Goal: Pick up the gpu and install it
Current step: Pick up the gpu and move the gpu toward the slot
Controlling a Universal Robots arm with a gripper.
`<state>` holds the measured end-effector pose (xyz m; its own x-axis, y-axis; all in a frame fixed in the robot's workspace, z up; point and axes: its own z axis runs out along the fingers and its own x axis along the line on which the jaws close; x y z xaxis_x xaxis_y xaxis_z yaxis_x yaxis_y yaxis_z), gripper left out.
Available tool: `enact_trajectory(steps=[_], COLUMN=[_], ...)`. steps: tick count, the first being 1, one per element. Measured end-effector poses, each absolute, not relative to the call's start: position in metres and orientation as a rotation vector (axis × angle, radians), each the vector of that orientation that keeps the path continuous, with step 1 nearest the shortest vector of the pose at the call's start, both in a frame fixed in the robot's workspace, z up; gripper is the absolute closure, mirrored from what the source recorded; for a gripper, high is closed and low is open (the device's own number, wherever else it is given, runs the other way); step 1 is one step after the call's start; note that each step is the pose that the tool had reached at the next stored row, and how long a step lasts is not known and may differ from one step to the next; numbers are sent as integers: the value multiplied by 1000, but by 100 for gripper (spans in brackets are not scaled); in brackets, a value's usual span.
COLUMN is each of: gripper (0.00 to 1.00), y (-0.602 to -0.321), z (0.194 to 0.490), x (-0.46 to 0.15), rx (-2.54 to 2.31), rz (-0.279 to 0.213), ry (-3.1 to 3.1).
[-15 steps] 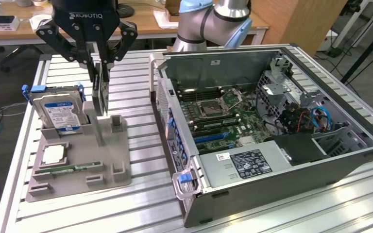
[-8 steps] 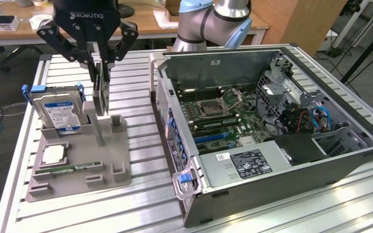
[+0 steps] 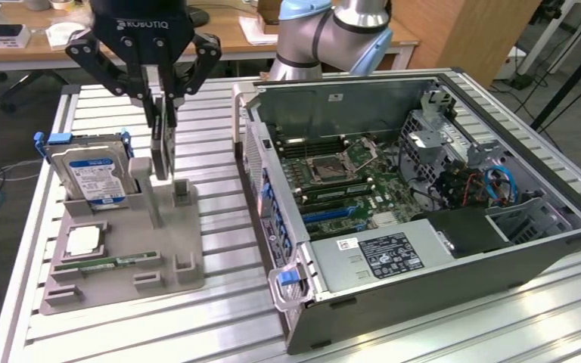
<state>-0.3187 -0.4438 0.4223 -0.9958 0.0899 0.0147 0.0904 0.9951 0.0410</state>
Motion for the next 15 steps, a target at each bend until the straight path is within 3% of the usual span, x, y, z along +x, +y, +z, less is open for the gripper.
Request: enact_trajectory(steps=[15], gripper=[74], y=[-444], z=[422], x=[-299], rx=[-141], rz=[-65], ry=[-3125])
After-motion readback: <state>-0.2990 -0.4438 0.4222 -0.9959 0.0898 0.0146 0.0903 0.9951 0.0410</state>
